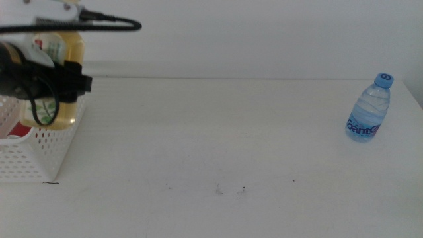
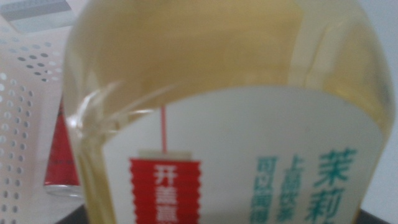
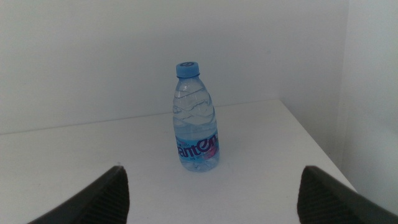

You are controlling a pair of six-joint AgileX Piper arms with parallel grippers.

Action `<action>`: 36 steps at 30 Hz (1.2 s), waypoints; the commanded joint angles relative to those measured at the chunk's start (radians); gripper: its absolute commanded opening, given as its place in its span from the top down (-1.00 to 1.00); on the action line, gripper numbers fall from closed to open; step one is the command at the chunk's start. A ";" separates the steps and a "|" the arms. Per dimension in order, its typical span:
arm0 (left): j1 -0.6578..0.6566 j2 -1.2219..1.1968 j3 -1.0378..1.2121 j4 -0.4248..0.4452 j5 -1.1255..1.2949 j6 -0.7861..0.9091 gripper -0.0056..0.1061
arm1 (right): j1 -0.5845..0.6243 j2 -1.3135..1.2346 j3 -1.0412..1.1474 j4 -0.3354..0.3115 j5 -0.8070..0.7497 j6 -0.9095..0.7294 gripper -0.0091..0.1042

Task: Use arms to grab the bottles and put them into the dustbin to the left of the table.

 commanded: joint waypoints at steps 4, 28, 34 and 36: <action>-0.007 -0.024 -0.124 -0.019 0.019 0.061 -0.07 | -0.003 -0.005 0.003 -0.007 -0.010 -0.007 -0.78; 0.491 0.378 -0.563 -0.424 0.391 0.519 0.37 | -0.003 -0.005 0.003 -0.007 -0.010 -0.007 -0.78; 0.491 0.501 -0.563 -0.423 0.436 0.545 0.37 | -0.003 -0.005 0.003 -0.007 -0.010 -0.007 -0.78; 0.491 0.535 -0.563 -0.423 0.436 0.549 0.37 | -0.003 -0.005 0.003 -0.007 -0.010 -0.007 -0.78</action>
